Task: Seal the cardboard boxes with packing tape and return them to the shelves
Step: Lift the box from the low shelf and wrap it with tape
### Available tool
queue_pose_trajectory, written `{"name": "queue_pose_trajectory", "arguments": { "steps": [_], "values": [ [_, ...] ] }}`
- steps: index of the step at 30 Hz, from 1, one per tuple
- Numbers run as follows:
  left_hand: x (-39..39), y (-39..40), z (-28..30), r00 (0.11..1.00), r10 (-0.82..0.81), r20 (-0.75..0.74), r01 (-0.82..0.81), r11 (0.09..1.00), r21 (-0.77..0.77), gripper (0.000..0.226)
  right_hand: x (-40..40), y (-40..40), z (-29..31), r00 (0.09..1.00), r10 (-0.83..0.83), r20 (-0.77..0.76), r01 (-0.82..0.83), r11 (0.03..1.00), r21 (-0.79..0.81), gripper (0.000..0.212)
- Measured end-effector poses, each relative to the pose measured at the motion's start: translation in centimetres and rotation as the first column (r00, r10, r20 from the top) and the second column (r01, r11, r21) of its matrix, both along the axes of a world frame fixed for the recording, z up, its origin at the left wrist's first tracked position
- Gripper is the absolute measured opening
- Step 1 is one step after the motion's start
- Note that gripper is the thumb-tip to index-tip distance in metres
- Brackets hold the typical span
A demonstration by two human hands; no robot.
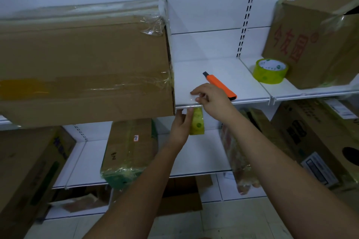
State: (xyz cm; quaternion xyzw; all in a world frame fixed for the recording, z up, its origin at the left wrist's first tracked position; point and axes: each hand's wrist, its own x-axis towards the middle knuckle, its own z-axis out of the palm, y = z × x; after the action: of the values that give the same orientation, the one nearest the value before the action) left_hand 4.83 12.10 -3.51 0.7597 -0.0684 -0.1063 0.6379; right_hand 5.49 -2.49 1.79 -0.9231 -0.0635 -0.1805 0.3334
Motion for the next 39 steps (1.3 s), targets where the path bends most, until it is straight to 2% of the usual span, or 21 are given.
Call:
{"name": "queue_pose_trajectory", "arguments": {
  "steps": [2, 4, 5, 7, 9, 10, 13, 16, 18, 20, 22, 25, 28, 32, 35, 37, 39],
  "values": [
    [-1.1, 2.1, -1.3, 0.992, -0.041, 0.123, 0.039, 0.999, 0.019, 0.027, -2.1, 1.6, -1.3, 0.965, -0.116, 0.234, 0.111, 0.993, 0.035, 0.032],
    [-2.3, 5.0, -3.4, 0.98, -0.045, 0.194, 0.031, 0.997, 0.073, 0.038, -5.3, 4.3, -3.1, 0.873, -0.224, 0.433, 0.216, 0.974, 0.068, 0.033],
    [-2.7, 6.8, -5.1, 0.982, -0.033, 0.188, 0.01, 0.993, 0.121, 0.042, -6.9, 6.0, -4.3, 0.848, -0.209, 0.488, 0.211, 0.976, 0.051, 0.029],
    [-3.6, 11.1, -8.9, 0.985, 0.037, 0.168, -0.079, 0.963, 0.256, 0.04, -9.0, 9.4, -7.2, 0.868, -0.047, 0.495, 0.089, 0.994, -0.062, 0.024],
    [-4.5, 15.9, -11.9, 0.983, 0.134, 0.126, -0.173, 0.903, 0.392, 0.033, -9.3, 12.4, -10.4, 0.929, 0.119, 0.35, -0.059, 0.982, -0.177, 0.024],
    [-4.6, 18.3, -13.1, 0.976, 0.187, 0.113, -0.219, 0.861, 0.458, 0.029, -8.7, 13.6, -11.9, 0.96, 0.148, 0.237, -0.099, 0.973, -0.209, 0.024],
    [-4.3, 24.4, -14.9, 0.95, 0.289, 0.12, -0.301, 0.739, 0.603, 0.037, -5.7, 16.5, -15.8, 0.983, 0.084, -0.163, -0.117, 0.971, -0.207, 0.029],
    [-2.8, 28.6, -15.9, 0.938, 0.346, 0.011, -0.268, 0.707, 0.654, 0.049, -2.2, 18.9, -18.7, 0.838, 0.061, -0.542, -0.151, 0.981, -0.123, 0.029],
    [-1.2, 30.7, -16.4, 0.93, 0.36, -0.074, -0.221, 0.708, 0.671, 0.056, -0.4, 20.6, -20.2, 0.735, 0.044, -0.676, -0.125, 0.99, -0.072, 0.029],
    [0.6, 31.6, -16.5, 0.916, 0.359, -0.179, -0.148, 0.717, 0.682, 0.064, 0.4, 21.6, -21.5, 0.696, 0.015, -0.718, -0.073, 0.996, -0.051, 0.031],
    [2.4, 32.3, -17.1, 0.92, 0.312, -0.238, -0.067, 0.722, 0.689, 0.058, 1.0, 23.2, -22.8, 0.704, -0.063, -0.708, 0.021, 0.997, -0.068, 0.029],
    [3.8, 32.6, -18.4, 0.928, 0.297, -0.225, -0.064, 0.722, 0.689, 0.04, 1.2, 25.2, -23.7, 0.696, -0.212, -0.686, 0.093, 0.974, -0.206, 0.023],
    [5.2, 33.2, -19.7, 0.931, 0.297, -0.21, -0.049, 0.675, 0.736, 0.03, 1.7, 26.2, -23.2, 0.668, -0.35, -0.657, 0.141, 0.926, -0.35, 0.019],
    [7.6, 34.3, -20.5, 0.948, 0.218, -0.23, 0.059, 0.59, 0.805, 0.019, 3.9, 25.3, -22.7, 0.555, -0.379, -0.741, 0.123, 0.918, -0.377, 0.032],
    [8.3, 34.5, -20.5, 0.958, 0.168, -0.233, 0.104, 0.554, 0.826, 0.015, 4.9, 24.7, -22.5, 0.483, -0.312, -0.818, -0.025, 0.929, -0.368, 0.039],
    [8.2, 34.7, -20.6, 0.958, 0.153, -0.244, 0.118, 0.565, 0.817, 0.016, 5.0, 24.7, -22.7, 0.491, -0.292, -0.821, -0.078, 0.924, -0.375, 0.036],
    [7.5, 34.8, -20.3, 0.937, 0.178, -0.301, 0.126, 0.631, 0.766, 0.019, 4.2, 24.6, -22.9, 0.509, -0.283, -0.813, -0.083, 0.924, -0.374, 0.035]
  ]
}}
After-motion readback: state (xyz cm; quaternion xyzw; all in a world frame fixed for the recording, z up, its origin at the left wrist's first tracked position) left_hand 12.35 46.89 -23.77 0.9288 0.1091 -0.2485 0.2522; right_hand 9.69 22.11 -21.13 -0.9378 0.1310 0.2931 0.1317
